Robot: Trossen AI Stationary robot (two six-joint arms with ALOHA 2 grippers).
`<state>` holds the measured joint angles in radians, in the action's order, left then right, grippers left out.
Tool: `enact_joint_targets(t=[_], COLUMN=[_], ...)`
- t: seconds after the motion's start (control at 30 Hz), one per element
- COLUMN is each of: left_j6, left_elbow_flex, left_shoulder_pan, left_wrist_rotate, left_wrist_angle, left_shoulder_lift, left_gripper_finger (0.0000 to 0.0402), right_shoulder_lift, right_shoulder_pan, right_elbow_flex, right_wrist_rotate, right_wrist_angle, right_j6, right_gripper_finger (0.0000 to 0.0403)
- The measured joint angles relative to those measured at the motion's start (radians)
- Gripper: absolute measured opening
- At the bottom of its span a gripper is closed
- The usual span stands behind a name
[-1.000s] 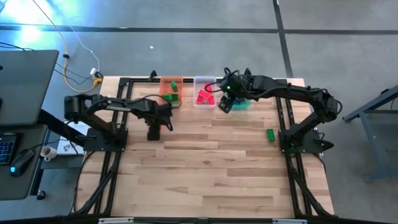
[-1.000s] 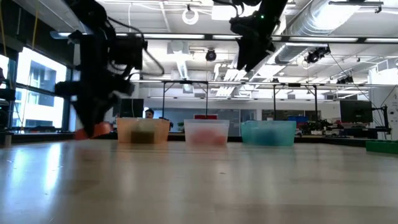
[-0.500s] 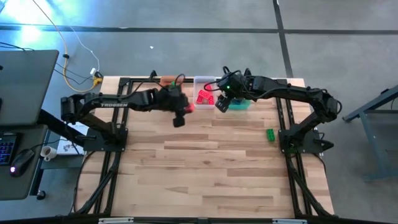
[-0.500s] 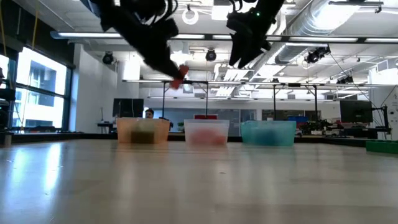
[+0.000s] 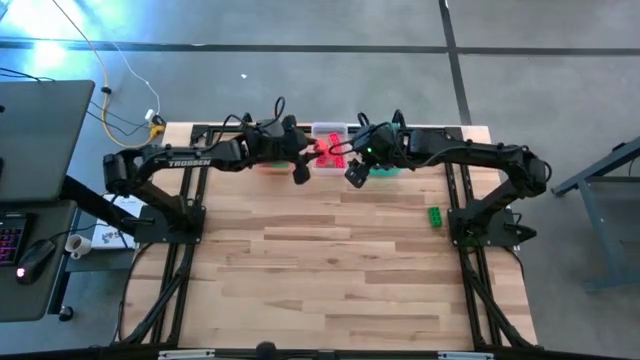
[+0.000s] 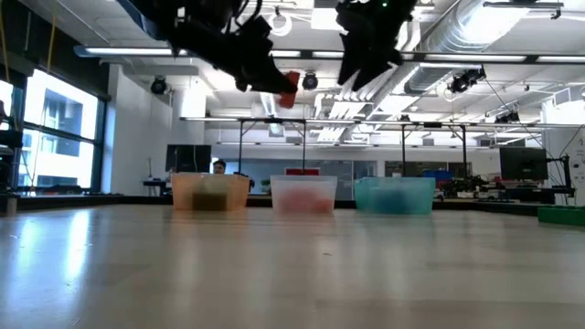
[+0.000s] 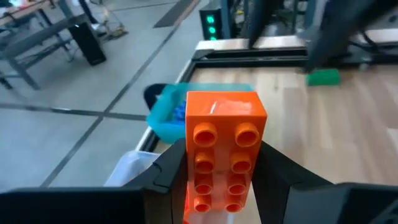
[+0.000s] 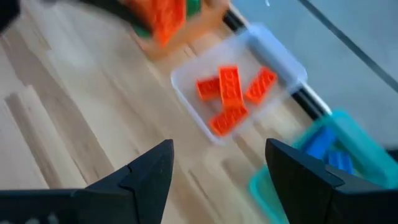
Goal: Sort & place blocks by color
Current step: Put the orange game piece into the transparent bin
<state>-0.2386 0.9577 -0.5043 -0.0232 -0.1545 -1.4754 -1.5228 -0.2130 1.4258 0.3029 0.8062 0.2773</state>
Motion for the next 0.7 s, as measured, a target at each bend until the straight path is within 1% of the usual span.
enact_joint_targets(t=[0.07, 0.2, 0.5, 0.7], left_j6=[0.0, 0.0, 0.003, 0.026], left_elbow_flex=[0.0, 0.0, 0.0, 0.0], left_shoulder_pan=[-0.019, -0.058, -0.129, -0.15], left_wrist_rotate=[0.0, -0.015, -0.07, -0.081], left_wrist_angle=[-0.033, -0.093, -0.143, -0.209], left_shoulder_lift=[-0.031, -0.096, -0.249, -0.333], left_gripper_finger=[0.011, 0.011, 0.011, 0.0114], right_shoulder_lift=[0.01, 0.025, 0.025, 0.025], right_shoulder_pan=[0.02, 0.069, 0.186, 0.238], right_elbow_flex=[0.0, 0.0, 0.0, 0.0], right_wrist_rotate=[0.021, 0.027, 0.011, 0.022], right_wrist_angle=[0.058, 0.126, 0.148, 0.148], right_j6=[0.04, 0.138, 0.247, 0.291], right_gripper_finger=[0.0243, 0.0243, 0.0243, 0.0243])
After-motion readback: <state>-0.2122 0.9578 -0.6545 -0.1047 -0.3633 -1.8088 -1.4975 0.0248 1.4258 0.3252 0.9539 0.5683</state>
